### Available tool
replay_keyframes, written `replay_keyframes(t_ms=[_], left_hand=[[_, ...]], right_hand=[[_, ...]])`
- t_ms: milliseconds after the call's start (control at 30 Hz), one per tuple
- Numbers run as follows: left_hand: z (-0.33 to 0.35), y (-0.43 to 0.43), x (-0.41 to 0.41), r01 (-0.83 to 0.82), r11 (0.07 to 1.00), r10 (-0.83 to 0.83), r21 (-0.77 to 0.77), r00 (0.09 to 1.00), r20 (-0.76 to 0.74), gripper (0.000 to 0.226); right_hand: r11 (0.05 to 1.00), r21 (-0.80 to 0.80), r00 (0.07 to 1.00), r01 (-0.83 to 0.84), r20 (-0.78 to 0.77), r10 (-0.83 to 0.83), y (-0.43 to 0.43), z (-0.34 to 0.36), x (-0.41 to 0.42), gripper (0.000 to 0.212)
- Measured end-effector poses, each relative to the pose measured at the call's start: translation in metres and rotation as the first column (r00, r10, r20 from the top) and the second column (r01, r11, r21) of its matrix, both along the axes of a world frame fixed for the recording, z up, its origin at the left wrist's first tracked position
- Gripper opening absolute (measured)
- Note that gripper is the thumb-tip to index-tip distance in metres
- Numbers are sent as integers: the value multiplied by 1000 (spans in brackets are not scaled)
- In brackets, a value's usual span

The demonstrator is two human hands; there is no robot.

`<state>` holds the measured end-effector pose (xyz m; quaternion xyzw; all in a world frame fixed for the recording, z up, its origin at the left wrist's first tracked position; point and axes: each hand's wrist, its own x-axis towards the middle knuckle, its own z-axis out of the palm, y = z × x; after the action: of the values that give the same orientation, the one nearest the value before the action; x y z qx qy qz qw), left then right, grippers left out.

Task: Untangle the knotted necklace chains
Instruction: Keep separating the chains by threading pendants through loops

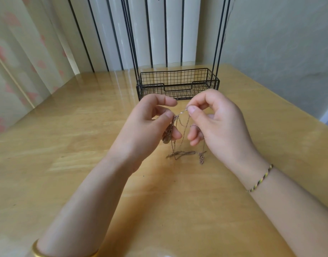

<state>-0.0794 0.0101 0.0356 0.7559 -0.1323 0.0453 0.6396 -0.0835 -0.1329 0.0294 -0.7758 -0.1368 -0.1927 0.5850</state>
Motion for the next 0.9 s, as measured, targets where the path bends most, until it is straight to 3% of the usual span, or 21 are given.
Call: replay_keyframes(t_ms=[333, 567, 700, 900], left_hand=[[1, -5, 2, -93, 980, 90, -174, 996, -27, 18], [-1, -5, 2, -99, 983, 97, -152, 995, -24, 20], [0, -5, 2, -79, 988, 75, -132, 996, -38, 20], [1, -8, 1, -87, 980, 75, -181, 995, -70, 18]], right_hand=[[998, -1, 978, -65, -199, 64, 1, -4, 4, 14], [998, 7, 982, -66, -176, 66, -2, 1, 2, 22], [995, 77, 980, -61, -183, 75, -2, 5, 0, 13], [999, 22, 990, -44, -130, 46, -3, 2, 1, 7]])
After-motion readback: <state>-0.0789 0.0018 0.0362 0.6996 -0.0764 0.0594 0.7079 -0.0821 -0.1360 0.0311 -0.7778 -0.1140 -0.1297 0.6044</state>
